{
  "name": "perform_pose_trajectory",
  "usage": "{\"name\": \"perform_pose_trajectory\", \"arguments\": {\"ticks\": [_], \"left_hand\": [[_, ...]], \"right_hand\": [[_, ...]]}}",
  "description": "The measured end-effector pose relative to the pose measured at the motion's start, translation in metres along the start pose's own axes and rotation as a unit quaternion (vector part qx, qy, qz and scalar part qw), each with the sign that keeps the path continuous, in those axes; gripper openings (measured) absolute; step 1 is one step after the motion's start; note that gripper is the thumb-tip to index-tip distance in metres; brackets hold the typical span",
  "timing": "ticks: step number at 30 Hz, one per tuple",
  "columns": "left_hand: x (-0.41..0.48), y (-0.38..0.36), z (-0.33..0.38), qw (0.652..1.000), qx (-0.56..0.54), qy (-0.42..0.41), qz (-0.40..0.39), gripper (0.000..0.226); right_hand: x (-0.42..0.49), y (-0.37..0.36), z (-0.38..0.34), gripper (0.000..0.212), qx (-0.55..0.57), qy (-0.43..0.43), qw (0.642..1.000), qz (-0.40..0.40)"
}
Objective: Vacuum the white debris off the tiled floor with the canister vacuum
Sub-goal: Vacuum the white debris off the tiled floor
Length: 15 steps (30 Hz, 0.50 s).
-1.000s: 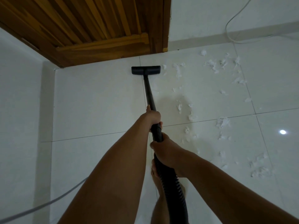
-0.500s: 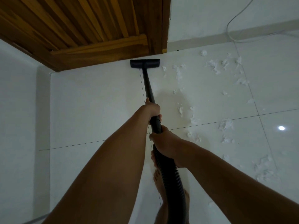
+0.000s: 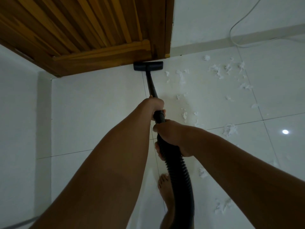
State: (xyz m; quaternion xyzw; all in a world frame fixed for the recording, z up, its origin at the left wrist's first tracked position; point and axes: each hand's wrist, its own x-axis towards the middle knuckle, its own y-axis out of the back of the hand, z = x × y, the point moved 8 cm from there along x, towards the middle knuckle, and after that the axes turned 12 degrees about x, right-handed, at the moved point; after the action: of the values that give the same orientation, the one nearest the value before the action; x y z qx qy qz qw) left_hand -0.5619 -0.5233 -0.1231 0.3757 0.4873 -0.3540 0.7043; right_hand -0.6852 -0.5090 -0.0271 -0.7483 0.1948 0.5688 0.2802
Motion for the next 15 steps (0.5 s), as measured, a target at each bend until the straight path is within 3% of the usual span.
{"name": "perform_pose_trajectory", "arguments": {"ticks": [6,12,15], "left_hand": [[-0.032,0.002,-0.006,0.999,0.026,0.012,-0.029,0.017],[-0.048,0.003,-0.008,0.999,0.004,0.029,-0.045,0.019],[-0.046,0.009,0.004,0.999,0.016,0.019,-0.043,0.018]], "right_hand": [[-0.046,-0.014,0.003,0.015,0.024,-0.048,0.999,-0.005],[-0.07,-0.019,-0.003,0.035,0.02,-0.044,0.999,0.015],[-0.064,-0.019,-0.016,0.025,0.011,-0.036,0.999,0.022]]}}
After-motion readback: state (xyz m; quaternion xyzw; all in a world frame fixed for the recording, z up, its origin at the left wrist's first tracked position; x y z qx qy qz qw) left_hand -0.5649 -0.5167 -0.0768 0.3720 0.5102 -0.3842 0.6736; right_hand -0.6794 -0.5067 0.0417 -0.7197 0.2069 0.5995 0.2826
